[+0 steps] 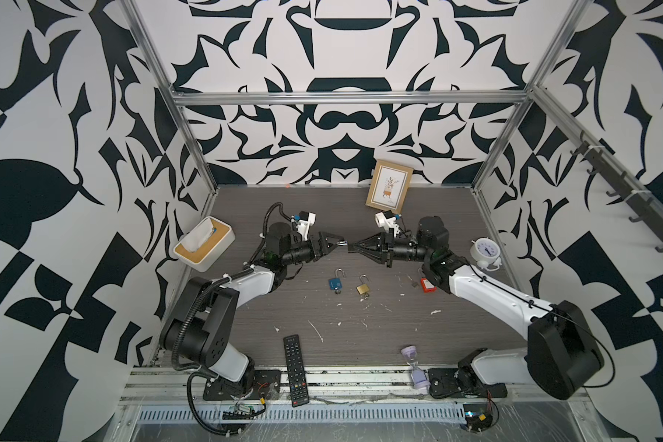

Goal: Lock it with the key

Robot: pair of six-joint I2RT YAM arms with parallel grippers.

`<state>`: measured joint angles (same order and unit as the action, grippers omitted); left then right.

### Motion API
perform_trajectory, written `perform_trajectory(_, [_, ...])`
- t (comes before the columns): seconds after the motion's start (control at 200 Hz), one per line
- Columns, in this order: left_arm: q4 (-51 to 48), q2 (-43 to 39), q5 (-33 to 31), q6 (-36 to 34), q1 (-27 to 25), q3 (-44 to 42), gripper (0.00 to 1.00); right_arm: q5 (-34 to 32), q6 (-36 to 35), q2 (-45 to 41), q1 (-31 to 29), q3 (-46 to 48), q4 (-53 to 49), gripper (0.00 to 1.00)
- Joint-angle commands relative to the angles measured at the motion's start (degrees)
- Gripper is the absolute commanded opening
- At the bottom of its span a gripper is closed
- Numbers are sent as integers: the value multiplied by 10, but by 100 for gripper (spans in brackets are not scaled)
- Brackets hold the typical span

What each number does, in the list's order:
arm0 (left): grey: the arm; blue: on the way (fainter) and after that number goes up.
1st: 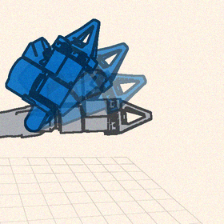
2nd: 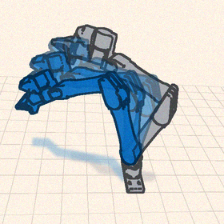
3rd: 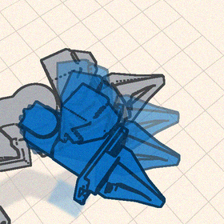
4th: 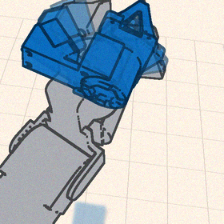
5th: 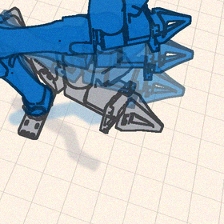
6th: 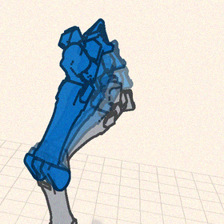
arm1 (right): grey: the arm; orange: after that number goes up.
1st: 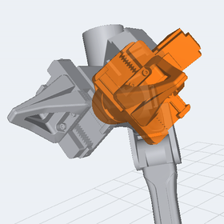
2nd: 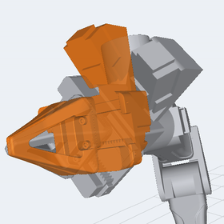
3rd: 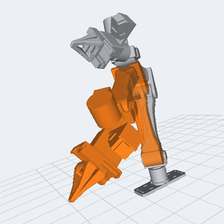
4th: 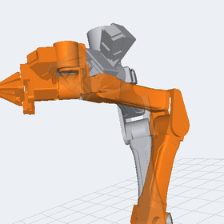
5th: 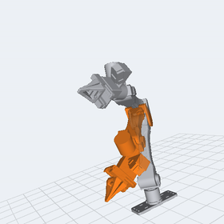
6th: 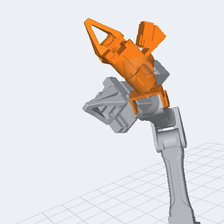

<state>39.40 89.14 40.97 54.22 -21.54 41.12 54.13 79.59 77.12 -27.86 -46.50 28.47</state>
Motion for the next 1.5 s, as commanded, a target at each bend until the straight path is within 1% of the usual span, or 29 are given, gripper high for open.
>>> perform_trajectory(0.0, [84, 20, 15, 51, 7, 8, 90, -6, 1, -8, -3, 11, 24, 0])
perform_trajectory(0.145, [264, 54, 49, 148, 7, -9, 90, -11, 24, 7, -3, 26, 55, 0])
perform_trajectory(0.26, [406, 104, 76, 235, 5, -9, 89, -11, 28, 16, -4, 25, 59, 0])
perform_trajectory(0.285, [422, 114, 81, 246, 5, -8, 89, -11, 29, 19, -4, 24, 59, 0])
perform_trajectory(0.505, [423, 110, 106, 233, -25, -2, 88, -17, 46, 48, -4, 16, 71, 0])
perform_trajectory(0.67, [423, 104, 109, 223, -40, -3, 86, -24, 95, 75, -4, 18, 129, 0])
perform_trajectory(0.78, [423, 108, 109, 219, -44, -7, 86, -34, 107, 80, -4, 20, 138, 0])
perform_trajectory(0.845, [423, 107, 109, 217, -46, -8, 86, -39, 105, 80, -4, 19, 133, 0])
perform_trajectory(0.855, [423, 107, 109, 218, -47, -9, 83, -40, 106, 81, -3, 20, 132, 0])
perform_trajectory(0.875, [423, 107, 109, 216, -48, -9, 82, -43, 106, 81, -2, 21, 131, 0])
perform_trajectory(1.06, [423, 103, 114, 214, -51, -16, 79, -54, 101, 89, 9, 16, 121, 0])
perform_trajectory(1.33, [423, 96, 122, 213, -52, -22, 74, -60, 59, 95, 27, -1, 60, 0])
perform_trajectory(1.495, [423, 97, 129, 215, -54, -19, 70, -65, 57, 102, 35, -3, 65, 0])
